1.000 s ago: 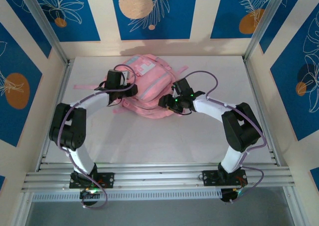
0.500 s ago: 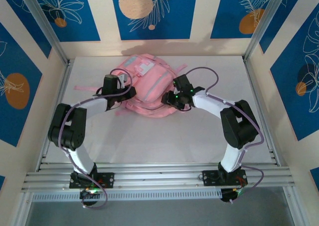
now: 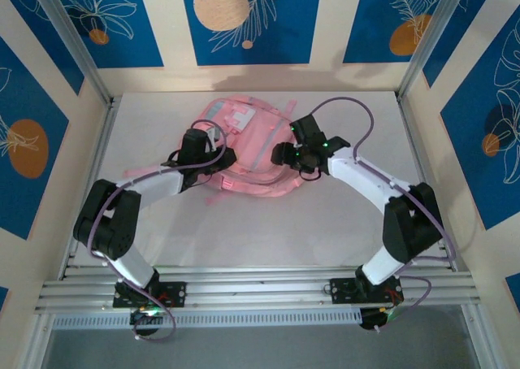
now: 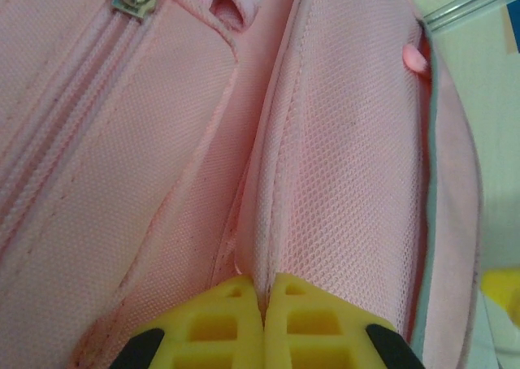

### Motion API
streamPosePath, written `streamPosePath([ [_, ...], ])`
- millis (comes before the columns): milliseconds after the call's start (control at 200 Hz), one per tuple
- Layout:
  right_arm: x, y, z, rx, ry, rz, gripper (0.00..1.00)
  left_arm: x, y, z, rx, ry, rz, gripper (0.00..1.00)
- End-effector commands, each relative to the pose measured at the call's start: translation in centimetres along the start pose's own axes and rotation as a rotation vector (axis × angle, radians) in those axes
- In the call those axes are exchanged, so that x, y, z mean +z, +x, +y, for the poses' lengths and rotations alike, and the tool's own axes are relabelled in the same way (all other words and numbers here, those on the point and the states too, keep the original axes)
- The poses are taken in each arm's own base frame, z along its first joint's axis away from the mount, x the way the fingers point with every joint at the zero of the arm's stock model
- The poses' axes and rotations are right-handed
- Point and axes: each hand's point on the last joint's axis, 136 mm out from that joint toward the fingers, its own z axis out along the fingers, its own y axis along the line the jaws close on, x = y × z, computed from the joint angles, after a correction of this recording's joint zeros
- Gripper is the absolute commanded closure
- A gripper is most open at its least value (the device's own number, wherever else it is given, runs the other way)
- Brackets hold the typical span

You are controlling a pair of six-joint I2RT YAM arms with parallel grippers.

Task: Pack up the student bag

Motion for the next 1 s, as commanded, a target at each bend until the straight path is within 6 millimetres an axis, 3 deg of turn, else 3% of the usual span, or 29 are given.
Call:
streamPosePath([
  [0,-0.8,2.8,1.4,-0.026,0.031,0.052,0.21,-0.8,-1.2,-3.2,0.022,0.092,-0.058,1.00],
  [135,0.6,4.1,4.4,-0.062,0.032,0.056,0.14,-0.5,-1.2,-3.3,0.005,0.104,-0.059,1.00],
  [365,3.8,4.4,7.1,-0.120,0.197,0.054,0.05,-0.7,-0.8,-3.5,-0.009,0.117,-0.058,1.00],
  [515,5.5,4.2,6.5,-0.102,0.323,-0.003,0.02,-0.8,-0.7,-3.4,-0.015,0.126,-0.065,1.00],
  [720,6.0,3.2,4.1,-0.052,0.444,-0.111,0.07,-1.0,-0.6,-3.5,-0.019,0.135,-0.069,1.00],
  [935,5.2,2.8,2.8,-0.008,0.389,-0.123,0.28,-0.9,-0.8,-3.7,-0.019,0.141,-0.072,1.00],
  [995,4.6,2.7,2.1,-0.006,0.380,-0.115,0.29,-1.0,-0.9,-3.8,-0.016,0.142,-0.074,1.00],
])
